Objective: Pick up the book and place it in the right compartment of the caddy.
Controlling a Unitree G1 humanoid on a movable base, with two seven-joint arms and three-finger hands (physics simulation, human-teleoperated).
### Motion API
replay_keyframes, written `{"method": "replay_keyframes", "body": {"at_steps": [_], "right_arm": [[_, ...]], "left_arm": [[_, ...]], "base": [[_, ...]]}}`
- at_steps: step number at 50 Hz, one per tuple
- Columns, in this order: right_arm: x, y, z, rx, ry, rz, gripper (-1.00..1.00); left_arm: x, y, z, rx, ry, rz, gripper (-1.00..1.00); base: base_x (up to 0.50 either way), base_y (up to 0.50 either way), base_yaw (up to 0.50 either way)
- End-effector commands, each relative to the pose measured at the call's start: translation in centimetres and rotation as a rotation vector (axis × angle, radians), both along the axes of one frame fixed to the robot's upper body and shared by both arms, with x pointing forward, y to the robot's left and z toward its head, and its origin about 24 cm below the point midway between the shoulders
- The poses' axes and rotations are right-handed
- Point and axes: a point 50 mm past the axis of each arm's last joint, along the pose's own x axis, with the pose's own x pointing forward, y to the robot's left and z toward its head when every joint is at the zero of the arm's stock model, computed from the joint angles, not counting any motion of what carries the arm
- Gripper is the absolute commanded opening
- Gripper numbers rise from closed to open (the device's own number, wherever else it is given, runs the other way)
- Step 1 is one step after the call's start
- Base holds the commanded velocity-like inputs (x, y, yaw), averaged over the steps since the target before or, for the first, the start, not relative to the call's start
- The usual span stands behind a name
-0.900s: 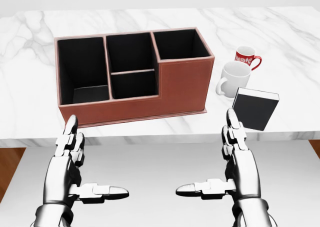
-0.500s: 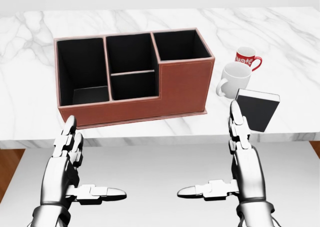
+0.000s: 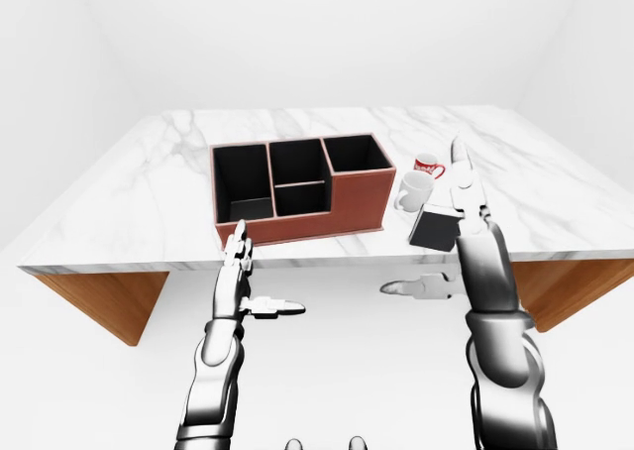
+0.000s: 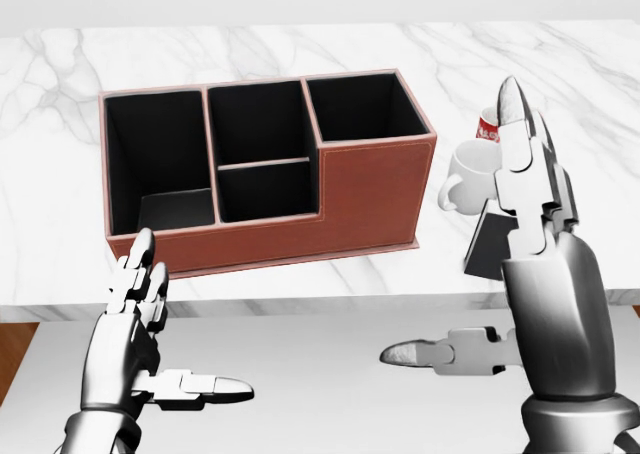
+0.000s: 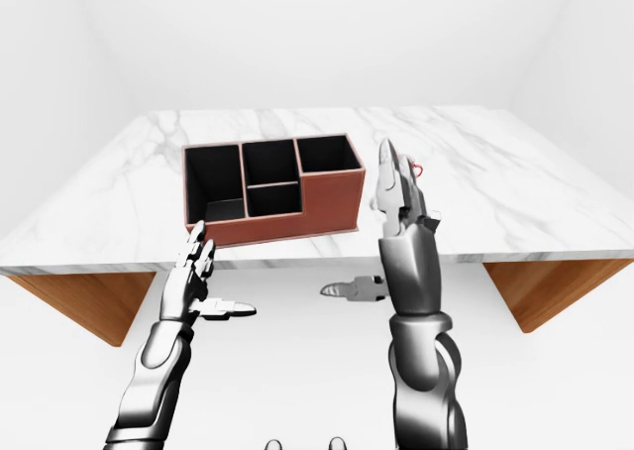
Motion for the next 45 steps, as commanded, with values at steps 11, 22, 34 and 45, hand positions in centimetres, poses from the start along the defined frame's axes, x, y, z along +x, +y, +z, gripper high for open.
{"method": "replay_keyframes", "body": {"at_steps": [11,22,34,45], "right_arm": [[-2.2,-0.1,4.5,-0.295,-0.154,-0.134,1.00],[-0.5,-1.7,3.0,-0.374,-0.056,-0.247,1.00],[0.9,-3.2,0.3,-0.428,0.095,-0.295,1.00],[0.9,-3.8,0.0,-0.527,0.185,-0.329,1.00]], "left_arm": [[-0.1,0.0,0.1,-0.003,-0.005,-0.006,1.00],[-0.1,0.0,0.0,-0.004,-0.007,-0.007,1.00],[-0.1,0.0,0.1,-0.008,-0.007,-0.008,1.00],[-0.3,0.0,0.2,-0.011,-0.010,-0.012,1.00]], "base": [[0.00,0.00,0.00],[0.35,0.00,0.00],[0.49,0.00,0.00],[0.05,0.00,0.00]]}}
